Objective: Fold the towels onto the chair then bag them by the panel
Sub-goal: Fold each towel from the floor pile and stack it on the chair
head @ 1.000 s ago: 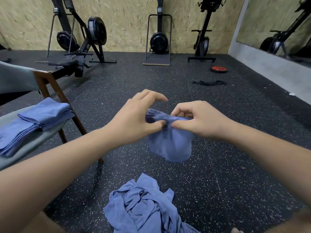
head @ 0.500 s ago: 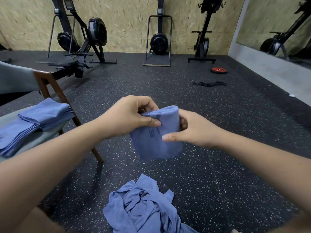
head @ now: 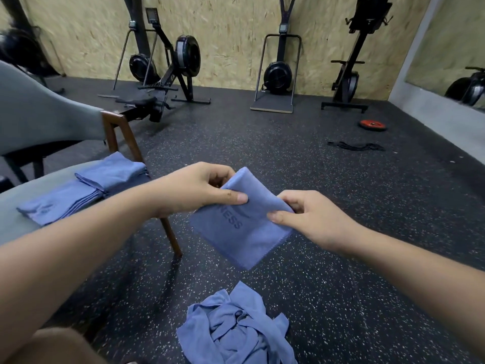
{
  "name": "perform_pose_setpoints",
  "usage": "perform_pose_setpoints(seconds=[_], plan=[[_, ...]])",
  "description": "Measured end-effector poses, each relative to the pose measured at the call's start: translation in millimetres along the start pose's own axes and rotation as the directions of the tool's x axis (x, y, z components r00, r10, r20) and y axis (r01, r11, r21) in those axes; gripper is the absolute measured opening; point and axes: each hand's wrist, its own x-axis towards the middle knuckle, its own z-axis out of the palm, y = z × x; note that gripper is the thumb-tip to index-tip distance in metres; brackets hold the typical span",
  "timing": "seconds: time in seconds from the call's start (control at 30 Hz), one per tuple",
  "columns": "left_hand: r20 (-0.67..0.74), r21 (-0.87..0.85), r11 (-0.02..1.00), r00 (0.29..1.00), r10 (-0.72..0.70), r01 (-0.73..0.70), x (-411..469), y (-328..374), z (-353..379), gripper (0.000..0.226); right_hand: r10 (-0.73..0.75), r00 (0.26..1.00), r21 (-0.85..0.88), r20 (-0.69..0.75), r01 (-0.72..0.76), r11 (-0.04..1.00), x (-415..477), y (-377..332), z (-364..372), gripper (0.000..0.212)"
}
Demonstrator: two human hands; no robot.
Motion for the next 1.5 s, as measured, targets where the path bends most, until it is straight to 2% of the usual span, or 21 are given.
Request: perform_pose_setpoints(seconds=[0.07,0.17,0.3,0.47,0.57,0.67,0.73,0.8,0.87,0.93,1.0,1.07,1.17,1.2,1.3,1.4,1.5], plan=[[0.005,0.041,0.999,1.000,0.001,-0.001,-9.8,-14.9,-6.1,0.040,-0.017,0.999,-0.070,0.034,0.019,0.997,15.7,-10.0,6.3,0.022],[-0.025,0.178,0.984,1.000,-0.014,0.018,-26.8,-36.8,-16.2,0.029,-0.043,0.994,-0.182,0.099,0.061,0.981,44.9,-28.5,20.5,0.006],[-0.135,0.338,0.941,0.991,0.022,0.025,-41.8,-61.6,-30.6,0.030,-0.086,0.980,-0.296,0.178,0.137,0.945,91.1,-59.6,50.7,0.002],[-0.261,0.470,0.878,0.965,0.038,0.093,-51.3,-98.8,-65.5,0.025,-0.188,0.965,-0.260,0.184,0.232,0.937,152.2,-89.7,95.8,0.001],[-0.299,0.460,0.877,0.954,0.004,0.140,-62.8,-121.8,-98.8,0.020,-0.221,0.967,-0.176,0.130,0.242,0.954,188.2,-94.4,121.4,0.014],[-0.347,0.383,0.899,0.935,-0.074,0.213,-80.6,-141.9,-132.0,0.022,-0.174,0.972,-0.044,0.159,0.183,0.982,221.0,-90.7,153.3,0.031],[-0.369,0.286,0.924,0.919,-0.138,0.253,-92.8,-156.8,-153.4,0.033,-0.120,0.958,0.104,0.261,0.096,0.990,236.2,-88.8,177.4,0.036],[-0.376,0.129,0.953,0.903,-0.210,0.275,-104.8,-171.2,-175.5,0.033,-0.060,0.930,0.209,0.364,-0.019,0.978,249.1,-84.0,201.8,0.041],[-0.361,-0.063,0.961,0.891,-0.275,0.271,-116.9,-185.3,-195.9,0.017,-0.020,0.902,0.287,0.432,-0.116,0.951,261.6,-78.2,229.1,0.041],[-0.343,-0.174,0.940,0.877,-0.337,0.293,-126.3,-199.8,-213.9,0.023,0.006,0.894,0.412,0.447,-0.212,0.886,273.0,-73.5,257.6,0.040],[-0.359,-0.187,0.916,0.843,-0.399,0.354,-133.3,-223.9,-233.0,0.030,0.063,0.895,0.586,0.441,-0.341,0.735,282.1,-76.3,285.7,0.030],[-0.399,-0.189,0.887,0.792,-0.462,0.422,-138.5,-251.0,-250.5,0.039,0.155,0.890,0.679,0.429,-0.430,0.595,289.4,-87.8,307.6,0.023],[-0.441,-0.211,0.824,0.701,-0.560,0.525,-140.3,-287.6,-269.7,0.077,0.273,0.887,0.700,0.373,-0.462,0.544,303.5,-103.6,333.3,0.017],[-0.462,-0.198,0.812,0.678,-0.572,0.549,-138.4,-295.8,-273.8,0.076,0.308,0.884,0.703,0.351,-0.466,0.538,308.8,-108.0,339.9,0.016],[-0.526,-0.177,0.773,0.605,-0.598,0.609,-130.3,-314.5,-280.9,0.051,0.387,0.874,0.711,0.293,-0.470,0.523,324.1,-116.8,356.5,0.022],[-0.547,-0.114,0.739,0.579,-0.605,0.664,-123.4,-330.6,-280.9,0.039,0.429,0.859,0.725,0.280,-0.482,0.492,328.9,-121.9,366.0,0.025],[-0.575,-0.009,0.704,0.573,-0.585,0.710,-121.1,-345.5,-274.4,0.039,0.415,0.858,0.710,0.301,-0.493,0.503,320.6,-124.4,367.7,0.013]])
